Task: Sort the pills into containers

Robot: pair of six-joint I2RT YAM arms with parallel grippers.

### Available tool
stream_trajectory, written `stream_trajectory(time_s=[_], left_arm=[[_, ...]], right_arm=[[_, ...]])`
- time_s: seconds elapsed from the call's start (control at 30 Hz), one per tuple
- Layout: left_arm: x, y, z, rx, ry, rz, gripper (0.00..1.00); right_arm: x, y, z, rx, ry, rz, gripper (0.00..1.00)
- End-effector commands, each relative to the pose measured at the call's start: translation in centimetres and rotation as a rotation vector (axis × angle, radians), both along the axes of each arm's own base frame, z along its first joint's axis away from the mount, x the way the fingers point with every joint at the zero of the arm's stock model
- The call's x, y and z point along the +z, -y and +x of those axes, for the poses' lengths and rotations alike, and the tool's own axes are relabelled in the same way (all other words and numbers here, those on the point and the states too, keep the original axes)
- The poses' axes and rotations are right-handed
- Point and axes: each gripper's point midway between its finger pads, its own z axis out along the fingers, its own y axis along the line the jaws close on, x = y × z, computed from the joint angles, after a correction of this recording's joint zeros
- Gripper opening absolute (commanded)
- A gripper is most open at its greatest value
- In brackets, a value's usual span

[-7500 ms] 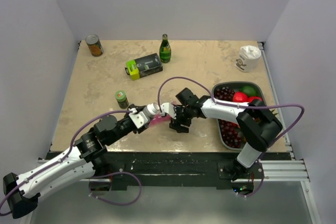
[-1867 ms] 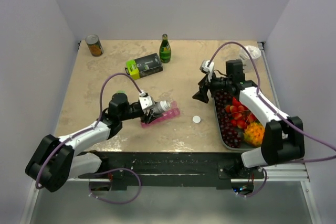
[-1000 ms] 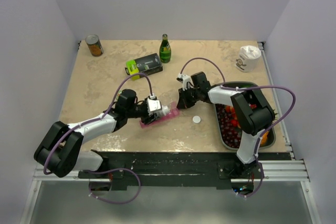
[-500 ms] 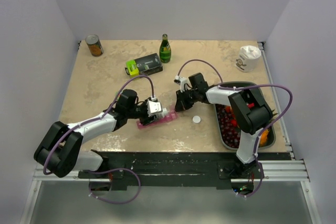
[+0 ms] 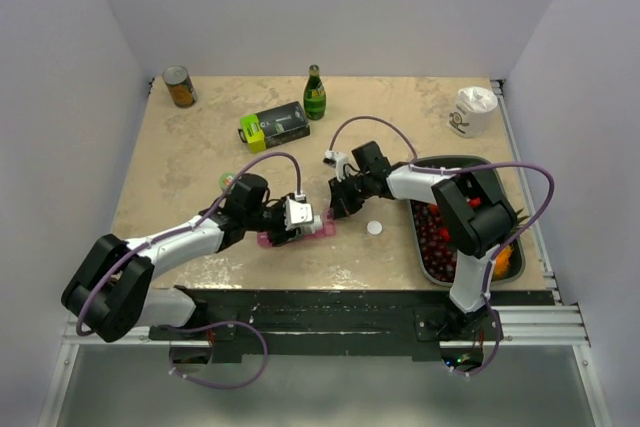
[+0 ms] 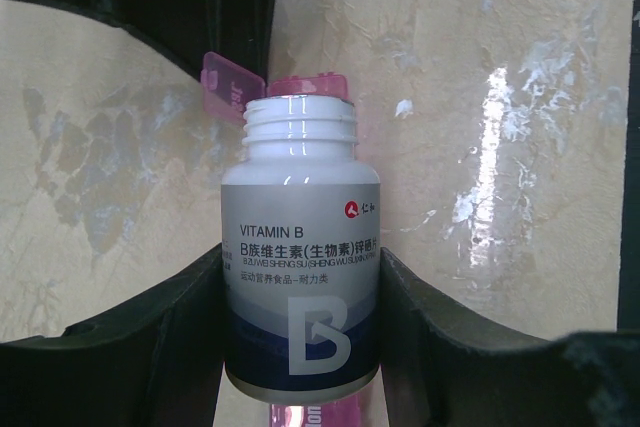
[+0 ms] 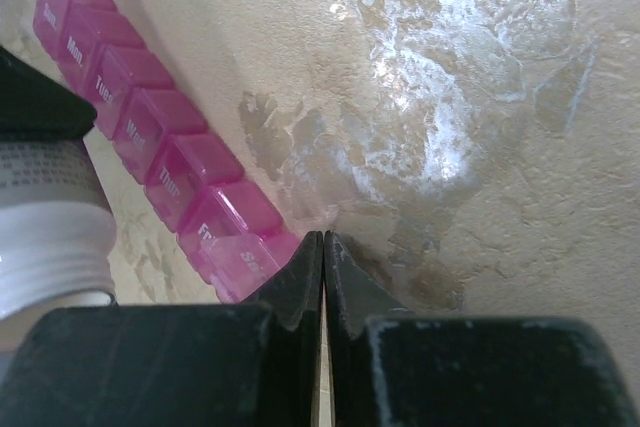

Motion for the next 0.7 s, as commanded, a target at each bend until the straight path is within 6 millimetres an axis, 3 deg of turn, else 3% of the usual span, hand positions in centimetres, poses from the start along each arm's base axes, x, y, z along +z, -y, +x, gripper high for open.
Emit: stream_trajectory(time_s=[0.0, 0.1, 0.23, 0.67], left_arm=[[1.8, 1.6, 0.1, -0.058, 0.059, -0.011, 0.0], [1.5, 2.0, -0.1, -0.074, 0.043, 0.005, 0.0], [1.2, 2.2, 0.3, -0.072, 0.016, 0.04, 0.0], [0.8, 2.2, 0.5, -0.05, -0.031, 0.107, 0.0]], right_arm=[[1.7, 0.6, 2.8, -0.044, 0.086, -0.014, 0.07], [2.1, 1.9, 4.2, -0.082, 0.124, -0.037, 0.15], [2.8, 2.6, 5.2, -0.079, 0.163, -0.059, 0.16], [2.8, 3.3, 5.8, -0.065, 0.176, -0.069, 0.18]])
